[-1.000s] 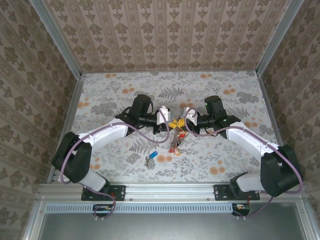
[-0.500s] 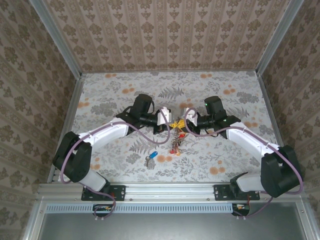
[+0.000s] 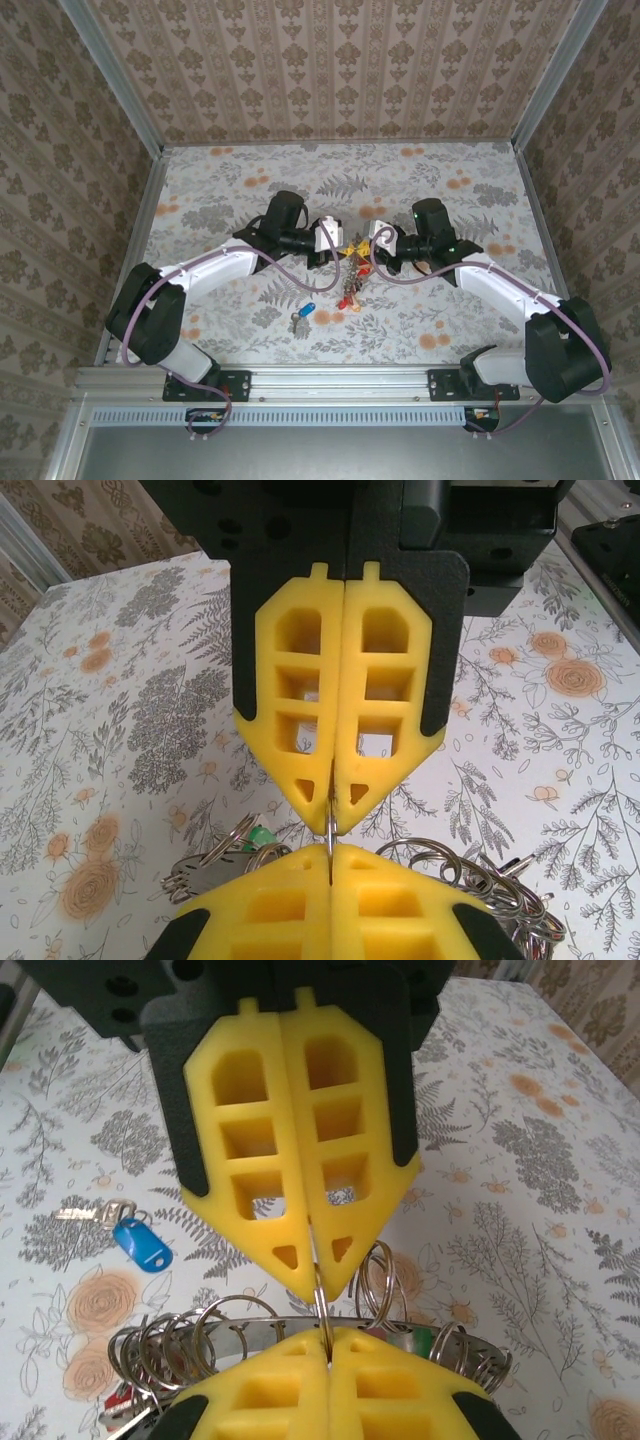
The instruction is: Put the keys on the keyring
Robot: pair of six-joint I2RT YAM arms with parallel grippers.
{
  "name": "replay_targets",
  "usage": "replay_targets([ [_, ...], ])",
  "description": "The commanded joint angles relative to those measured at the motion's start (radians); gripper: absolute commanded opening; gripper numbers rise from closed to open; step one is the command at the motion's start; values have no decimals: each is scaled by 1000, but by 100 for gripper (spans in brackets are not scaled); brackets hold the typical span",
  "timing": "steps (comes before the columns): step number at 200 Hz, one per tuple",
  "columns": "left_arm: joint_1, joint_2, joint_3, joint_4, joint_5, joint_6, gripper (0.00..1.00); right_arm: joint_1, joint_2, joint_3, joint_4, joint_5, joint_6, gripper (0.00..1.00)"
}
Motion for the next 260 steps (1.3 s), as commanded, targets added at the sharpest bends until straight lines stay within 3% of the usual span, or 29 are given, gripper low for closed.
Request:
replay_targets([
  [1, -8, -36, 4, 46, 35, -11, 0, 5, -18, -14, 60, 0, -10, 0],
  [16, -8, -34, 9, 27, 36, -5, 0, 5, -20, -16, 67, 6, -8, 0],
  [31, -8, -30, 10, 9, 35, 3, 10, 5, -26, -23, 84, 6, -5, 0],
  [53, -5, -25, 9, -19, 33, 19, 15, 5, -31, -27, 108, -1, 12, 0],
  [112, 0, -25, 9, -58, 16, 44, 18, 1, -34, -27, 114, -28, 43, 0],
  [212, -2, -11, 19, -65, -6, 62, 13, -2, -40, -18, 114, -76, 85, 0],
  [260, -6, -8, 27, -49, 0, 57, 3, -1, -37, -8, 91, -86, 90, 0],
])
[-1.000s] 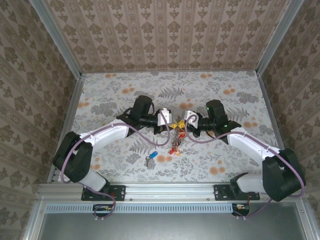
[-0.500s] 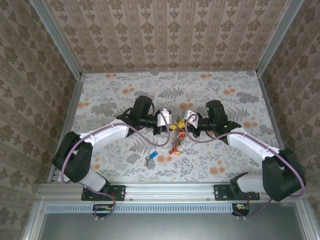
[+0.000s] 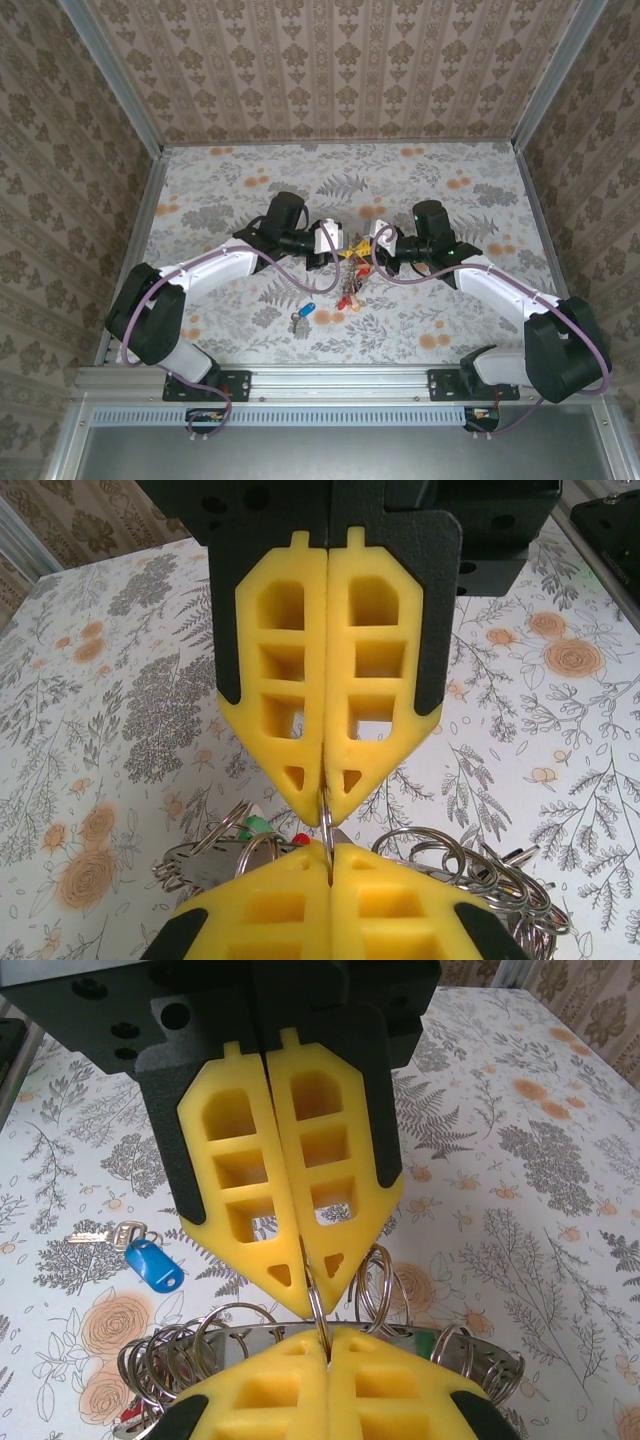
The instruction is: Put the keys on the keyring
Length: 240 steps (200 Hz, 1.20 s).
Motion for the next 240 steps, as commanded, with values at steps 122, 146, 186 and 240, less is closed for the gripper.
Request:
replay_targets([
  [122, -7, -2, 36, 2, 35, -3, 10, -3, -29, 32, 17, -83, 26, 0],
  [146, -9, -1, 37, 5, 34, -4, 12, -4, -25, 36, 8, -89, 24, 0],
  [186, -9, 4, 41, 11, 40, -11, 12, -4, -19, 43, 5, -91, 25, 0],
  [240, -10, 6, 45, 6, 46, -8, 0, -4, -16, 46, 1, -86, 26, 0],
])
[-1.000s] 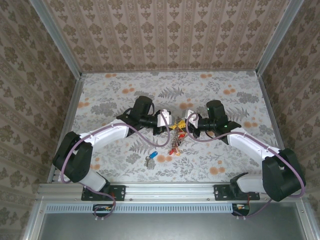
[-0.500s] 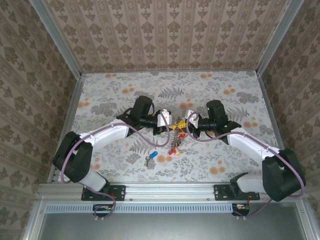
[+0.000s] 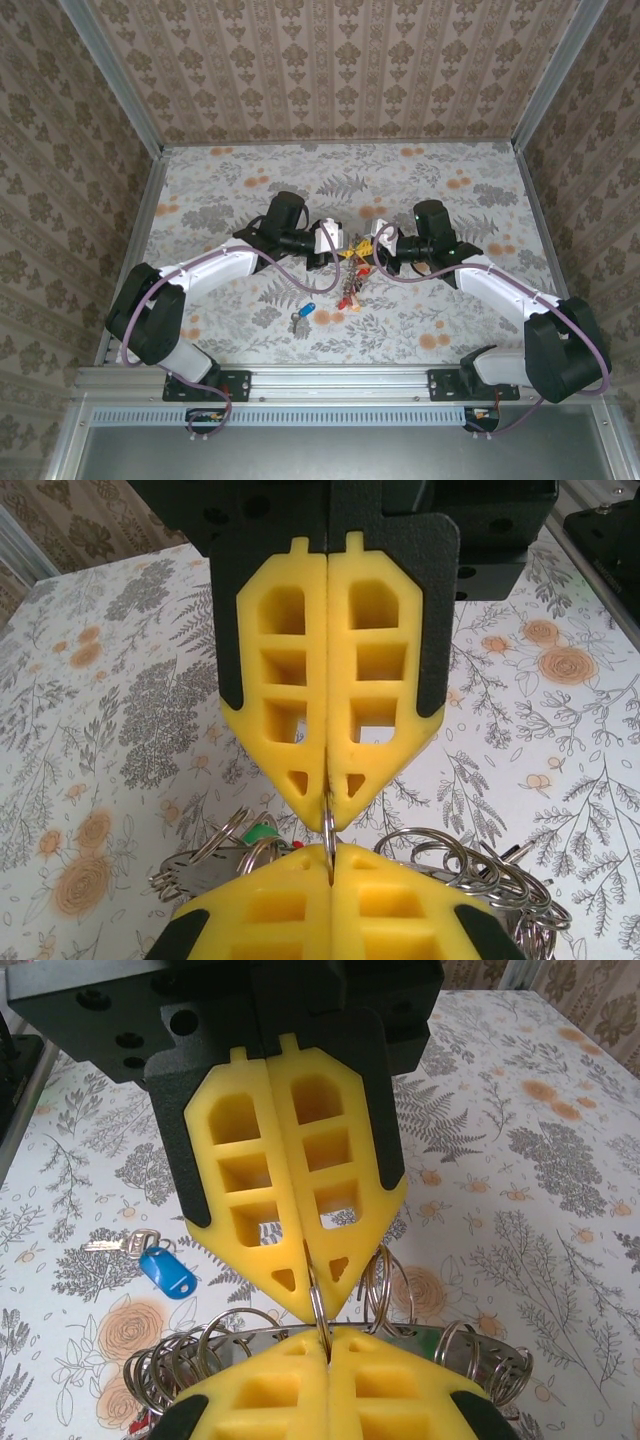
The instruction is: Put the keys on the keyring
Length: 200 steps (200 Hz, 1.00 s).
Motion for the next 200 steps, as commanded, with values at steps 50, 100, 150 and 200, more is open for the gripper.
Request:
replay_targets([
  [50, -6, -6, 33, 54, 29, -36, 2, 3, -11, 51, -38, -58, -17, 0],
  [100, -5, 0, 38, 50, 42, -36, 9, 3, -21, 44, -1, -63, 6, 0],
  [150, -3, -3, 35, 43, 51, -41, 11, 2, -16, 45, -5, -72, 11, 0],
  [200, -3, 1, 38, 46, 55, -48, 3, 2, -16, 46, -1, -72, 13, 0],
])
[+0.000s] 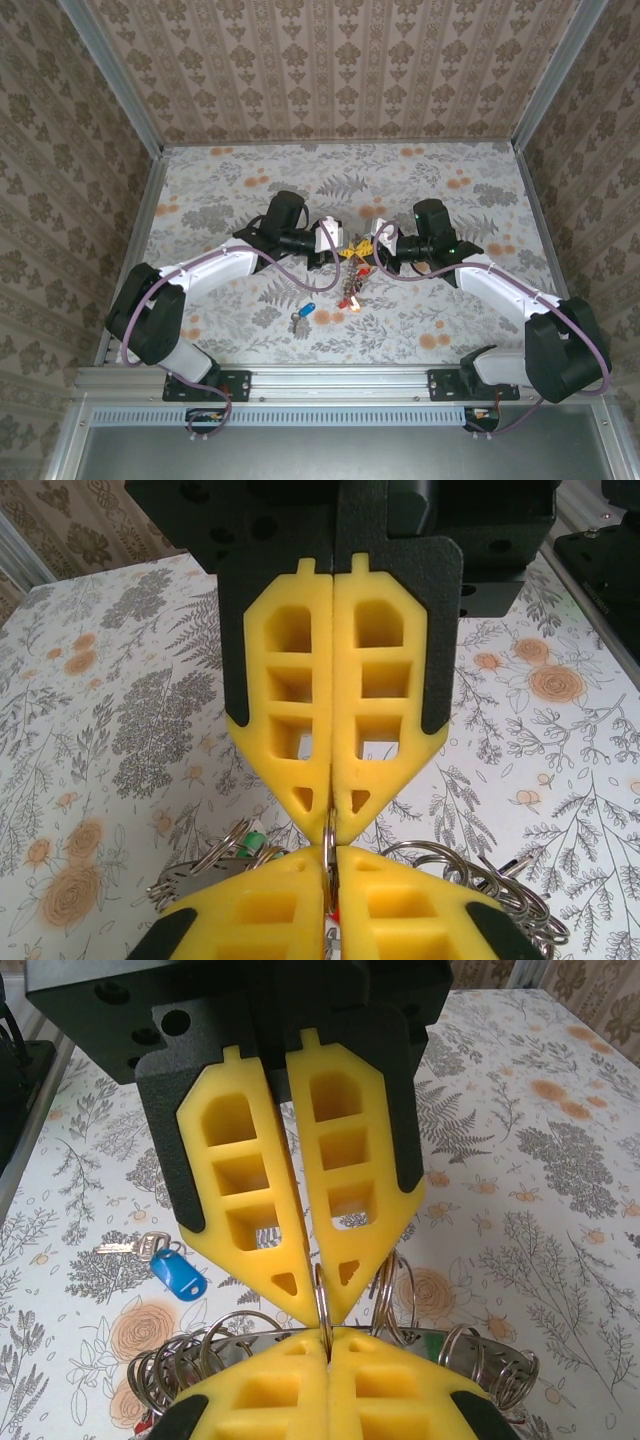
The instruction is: Put the keys on the keyring
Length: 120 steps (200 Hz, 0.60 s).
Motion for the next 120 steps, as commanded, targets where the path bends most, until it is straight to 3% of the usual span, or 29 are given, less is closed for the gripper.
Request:
replay_targets([
  [1, -3, 1, 38, 28, 32, -9, 2, 2, -16, 34, 23, -58, 10, 0],
  [31, -2, -2, 36, 2, 18, 12, 0, 2, -20, 30, 24, -54, 13, 0],
  [42, -1, -6, 34, -4, 13, 18, 7, 0, -23, 27, 29, -56, 14, 0],
  [62, 1, -11, 34, -25, -2, 36, 11, -3, -31, 21, 39, -62, 21, 0],
  [120, 3, -9, 40, -53, -14, 60, 10, -7, -34, 23, 38, -68, 25, 0],
])
